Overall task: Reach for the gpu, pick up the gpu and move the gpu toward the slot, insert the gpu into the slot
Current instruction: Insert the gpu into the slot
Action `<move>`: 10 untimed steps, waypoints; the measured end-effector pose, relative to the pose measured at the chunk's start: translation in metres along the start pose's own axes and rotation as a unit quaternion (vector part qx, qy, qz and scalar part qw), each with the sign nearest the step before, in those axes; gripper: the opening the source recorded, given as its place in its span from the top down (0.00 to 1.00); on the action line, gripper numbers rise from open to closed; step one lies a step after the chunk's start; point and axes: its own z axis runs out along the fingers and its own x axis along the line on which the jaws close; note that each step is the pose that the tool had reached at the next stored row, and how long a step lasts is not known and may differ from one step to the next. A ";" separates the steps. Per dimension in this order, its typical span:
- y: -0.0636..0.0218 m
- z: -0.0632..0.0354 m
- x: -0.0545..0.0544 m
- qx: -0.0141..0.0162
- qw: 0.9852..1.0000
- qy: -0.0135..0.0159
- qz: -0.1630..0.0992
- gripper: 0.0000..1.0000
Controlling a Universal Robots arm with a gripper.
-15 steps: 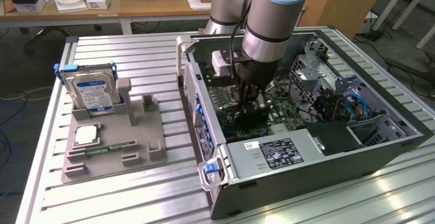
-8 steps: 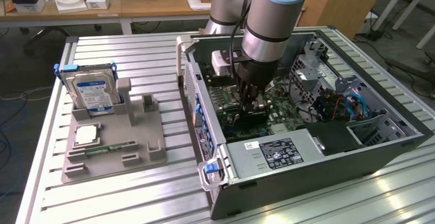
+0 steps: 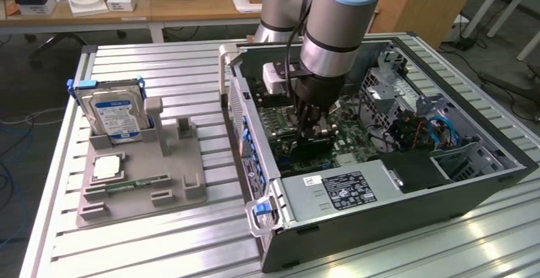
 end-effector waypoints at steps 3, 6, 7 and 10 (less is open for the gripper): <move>-0.0001 0.0000 0.000 0.000 1.000 0.000 0.000 0.89; -0.0001 0.0000 0.000 0.000 1.000 0.000 0.000 0.89; 0.0000 0.0000 0.000 0.000 1.000 0.000 0.000 0.89; 0.0000 0.0001 0.000 0.000 1.000 0.000 0.000 0.89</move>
